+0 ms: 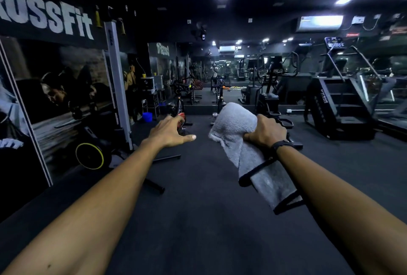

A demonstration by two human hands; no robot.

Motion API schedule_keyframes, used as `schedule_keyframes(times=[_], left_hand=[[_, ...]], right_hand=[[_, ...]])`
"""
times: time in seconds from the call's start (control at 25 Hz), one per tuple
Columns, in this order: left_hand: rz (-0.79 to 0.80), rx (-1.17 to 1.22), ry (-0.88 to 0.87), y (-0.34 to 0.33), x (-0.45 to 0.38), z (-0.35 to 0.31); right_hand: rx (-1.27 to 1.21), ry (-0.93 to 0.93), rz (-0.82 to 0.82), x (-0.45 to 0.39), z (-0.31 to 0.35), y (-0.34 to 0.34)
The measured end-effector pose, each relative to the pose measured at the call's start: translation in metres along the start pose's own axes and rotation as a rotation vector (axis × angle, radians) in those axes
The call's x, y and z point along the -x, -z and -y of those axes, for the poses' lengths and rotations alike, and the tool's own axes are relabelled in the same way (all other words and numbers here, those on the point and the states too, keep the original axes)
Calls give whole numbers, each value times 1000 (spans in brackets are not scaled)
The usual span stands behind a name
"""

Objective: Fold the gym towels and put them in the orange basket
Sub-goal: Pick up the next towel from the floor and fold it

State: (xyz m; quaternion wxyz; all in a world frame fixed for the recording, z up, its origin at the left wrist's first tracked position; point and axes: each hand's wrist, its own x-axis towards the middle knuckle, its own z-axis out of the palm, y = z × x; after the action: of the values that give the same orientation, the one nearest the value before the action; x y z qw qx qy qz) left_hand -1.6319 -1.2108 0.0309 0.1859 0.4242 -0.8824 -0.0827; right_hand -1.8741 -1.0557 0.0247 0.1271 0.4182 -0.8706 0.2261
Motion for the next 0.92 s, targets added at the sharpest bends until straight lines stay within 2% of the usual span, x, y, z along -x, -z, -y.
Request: schedule_keyframes(times=[0.16,0.44,0.68,0.92], left_hand=[[79,31,-62,-21,5,-46],[197,125,-378,-84,28,-157],[423,198,-736,-145,113,-258],[653,334,-1083,-187,299,-364]], right_hand=[[27,-117,17,22,-57,23],[129,-388,6,124,-146,77],[207,-748,-90,292,-202,132],[315,-1153,-146,535,-233,193]])
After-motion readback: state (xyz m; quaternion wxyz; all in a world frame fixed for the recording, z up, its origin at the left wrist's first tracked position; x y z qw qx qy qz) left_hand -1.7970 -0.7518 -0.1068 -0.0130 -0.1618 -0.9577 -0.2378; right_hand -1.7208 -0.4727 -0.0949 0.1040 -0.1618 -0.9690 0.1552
